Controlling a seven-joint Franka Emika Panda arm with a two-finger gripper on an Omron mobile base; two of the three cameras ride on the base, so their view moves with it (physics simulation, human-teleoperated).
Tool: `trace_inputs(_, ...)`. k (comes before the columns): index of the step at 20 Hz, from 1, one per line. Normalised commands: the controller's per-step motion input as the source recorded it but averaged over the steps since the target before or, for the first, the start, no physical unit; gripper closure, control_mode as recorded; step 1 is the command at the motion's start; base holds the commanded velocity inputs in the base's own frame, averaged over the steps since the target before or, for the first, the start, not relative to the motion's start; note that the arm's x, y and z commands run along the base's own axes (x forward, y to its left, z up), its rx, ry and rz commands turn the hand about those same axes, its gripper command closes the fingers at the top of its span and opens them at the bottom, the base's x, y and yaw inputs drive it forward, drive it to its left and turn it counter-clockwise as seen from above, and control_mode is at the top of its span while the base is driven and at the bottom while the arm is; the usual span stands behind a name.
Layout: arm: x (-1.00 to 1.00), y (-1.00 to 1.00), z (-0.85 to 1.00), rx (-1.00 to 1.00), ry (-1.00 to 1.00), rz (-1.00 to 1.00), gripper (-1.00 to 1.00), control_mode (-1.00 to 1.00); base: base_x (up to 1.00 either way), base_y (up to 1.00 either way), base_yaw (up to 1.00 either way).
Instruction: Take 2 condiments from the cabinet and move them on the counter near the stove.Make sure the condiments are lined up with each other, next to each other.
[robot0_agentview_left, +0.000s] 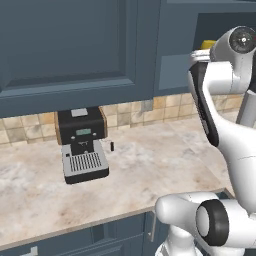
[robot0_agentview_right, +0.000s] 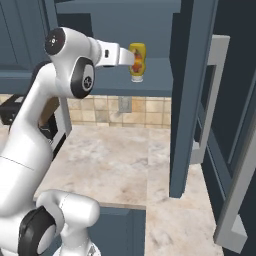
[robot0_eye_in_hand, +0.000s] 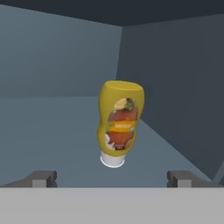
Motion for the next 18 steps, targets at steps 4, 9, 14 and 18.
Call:
trace_inputs(4, 0.11, -0.07, 0.0, 0.0, 0.01, -0.03, -1.0, -1.0, 0.0, 0.0, 0.0)
trace_inputs(9, 0.1, -0.01, -0.05, 0.0, 0.0, -0.01, -1.0, -1.0, 0.0, 0.0, 0.0)
trace_inputs(14, 0.02, 0.0, -0.14, 0.0, 0.0, 0.0, -1.0, -1.0, 0.0, 0.0, 0.0)
trace_inputs(18, 0.0, -0.01, -0.14, 0.0, 0.0, 0.0, -1.0, -1.0, 0.0, 0.0, 0.0)
